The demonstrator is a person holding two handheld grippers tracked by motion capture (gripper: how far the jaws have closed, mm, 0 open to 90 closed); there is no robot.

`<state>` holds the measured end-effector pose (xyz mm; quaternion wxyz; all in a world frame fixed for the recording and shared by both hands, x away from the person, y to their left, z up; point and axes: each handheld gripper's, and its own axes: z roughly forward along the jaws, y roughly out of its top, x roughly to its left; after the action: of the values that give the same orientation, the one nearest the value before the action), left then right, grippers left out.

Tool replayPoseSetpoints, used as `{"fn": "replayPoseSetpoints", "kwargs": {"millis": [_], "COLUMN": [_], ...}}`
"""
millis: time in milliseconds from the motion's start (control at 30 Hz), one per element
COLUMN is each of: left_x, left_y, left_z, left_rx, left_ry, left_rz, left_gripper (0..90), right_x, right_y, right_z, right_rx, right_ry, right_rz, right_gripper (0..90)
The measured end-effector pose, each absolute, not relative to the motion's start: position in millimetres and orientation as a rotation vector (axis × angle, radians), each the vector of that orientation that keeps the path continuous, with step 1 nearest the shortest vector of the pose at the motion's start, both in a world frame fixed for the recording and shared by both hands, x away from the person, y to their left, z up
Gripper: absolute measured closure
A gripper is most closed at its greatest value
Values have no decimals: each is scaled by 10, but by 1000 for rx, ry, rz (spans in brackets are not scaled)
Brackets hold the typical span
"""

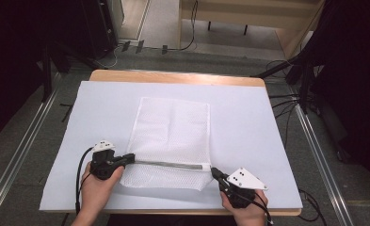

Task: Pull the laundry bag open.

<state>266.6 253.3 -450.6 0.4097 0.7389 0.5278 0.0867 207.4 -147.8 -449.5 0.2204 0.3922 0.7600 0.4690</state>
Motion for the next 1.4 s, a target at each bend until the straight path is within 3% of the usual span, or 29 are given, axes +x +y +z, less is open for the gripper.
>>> {"fn": "replayPoseSetpoints", "kwargs": {"millis": [567, 600, 633, 667, 700, 800, 1100, 1133, 1300, 1400], "left_x": [2550, 2539, 2512, 2495, 2485, 2418, 2381, 2382, 2380, 2378], "left_y": [2740, 2741, 2749, 2765, 2777, 2885, 2982, 2983, 3045, 3073], "left_z": [-4567, -4570, -4570, -4570, -4569, -4542, -4527, -4531, -4519, -4516], "left_rx": [1863, 1867, 1862, 1846, 1834, 1737, 1713, 1725, 1729, 1725], "left_ry": [1364, 1361, 1379, 1400, 1409, 1442, 1388, 1380, 1316, 1295], "left_rz": [243, 262, 335, 388, 412, 462, 526, 543, 506, 491], "left_gripper": [859, 827, 737, 477, 477, 285, 137, 137, 137, 137], "right_x": [2077, 2076, 2073, 2068, 2068, 2059, 2086, 2085, 2119, 2150], "right_y": [-1546, -1545, -1550, -1584, -1584, -1614, -1642, -1644, -1693, -1781], "right_z": [-4437, -4436, -4434, -4424, -4424, -4423, -4505, -4514, -4547, -4542], "right_rx": [1095, 1096, 1098, 1101, 1101, 1102, 1144, 1154, 1199, 1246], "right_ry": [2066, 2064, 2059, 2036, 2036, 2033, 2046, 2049, 2005, 1973], "right_rz": [1319, 1315, 1306, 1295, 1295, 1309, 1310, 1312, 1276, 1294], "right_gripper": [900, 900, 900, 900, 900, 900, 895, 856, 473, 395]}}
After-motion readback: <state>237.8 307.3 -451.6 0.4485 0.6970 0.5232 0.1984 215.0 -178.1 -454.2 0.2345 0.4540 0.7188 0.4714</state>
